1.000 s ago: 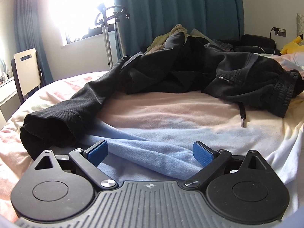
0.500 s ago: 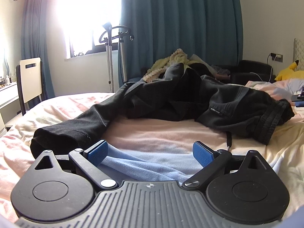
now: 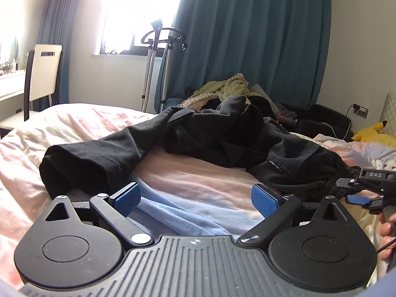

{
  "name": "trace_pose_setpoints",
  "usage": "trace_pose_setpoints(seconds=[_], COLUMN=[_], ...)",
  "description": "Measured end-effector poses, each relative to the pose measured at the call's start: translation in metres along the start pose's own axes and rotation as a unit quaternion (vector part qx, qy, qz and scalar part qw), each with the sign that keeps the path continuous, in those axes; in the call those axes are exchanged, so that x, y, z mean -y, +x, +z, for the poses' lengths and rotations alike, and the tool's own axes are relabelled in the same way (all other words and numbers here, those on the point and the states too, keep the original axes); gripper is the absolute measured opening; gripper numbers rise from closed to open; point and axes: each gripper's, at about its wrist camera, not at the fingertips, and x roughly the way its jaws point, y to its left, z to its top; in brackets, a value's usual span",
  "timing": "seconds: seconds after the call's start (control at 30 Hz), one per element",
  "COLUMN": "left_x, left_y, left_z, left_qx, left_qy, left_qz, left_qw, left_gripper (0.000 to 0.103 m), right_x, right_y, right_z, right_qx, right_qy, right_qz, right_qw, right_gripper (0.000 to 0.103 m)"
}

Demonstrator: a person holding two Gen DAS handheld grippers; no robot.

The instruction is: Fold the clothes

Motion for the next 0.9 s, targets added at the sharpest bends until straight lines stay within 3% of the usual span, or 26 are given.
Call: trace_pose_setpoints(seconds=[0.17, 0.3, 0.33, 0.37, 0.43, 0.67, 0.9], left_x=[-0.001, 0.000, -0.001, -0.002, -0.004, -0.010, -0.015], left_y=[0.007, 0.013, 0.013, 0.014, 0.015, 0.014, 0.007], left_z=[-0.002, -0.004, -0.005, -0.005, -0.005, -0.004, 0.000], left_qx=[0.000, 0.002, 0.002, 0.002, 0.001, 0.003, 0.002], left_qy=[0.005, 0.017, 0.017, 0.017, 0.015, 0.005, -0.011], left_qz=[0.012, 0.018, 0.020, 0.022, 0.026, 0.047, 0.051], left_qw=[0.9999, 0.9997, 0.9996, 0.9996, 0.9995, 0.9989, 0.9986], left_gripper=[0.097, 0.097, 0.097, 0.097, 0.097, 0.097, 0.097], right_x=[-0.015, -0.026, -0.024, -0.023, -0.026, -0.019, 0.046], right_y=[0.033, 0.058, 0.063, 0.065, 0.056, -0.024, -0.084], right_z=[-0.015, -0.023, -0.024, -0.024, -0.017, 0.041, 0.100], right_qx=[-0.024, -0.007, -0.001, 0.008, 0.040, 0.172, 0.253], right_qy=[-0.041, -0.096, -0.097, -0.094, -0.087, -0.016, 0.060], right_qz=[-0.008, -0.028, -0.036, -0.027, -0.016, -0.013, -0.060], right_qw=[0.999, 0.995, 0.995, 0.995, 0.995, 0.985, 0.964], right_gripper=[0.058, 0.051, 0.040, 0.017, 0.010, 0.008, 0.008])
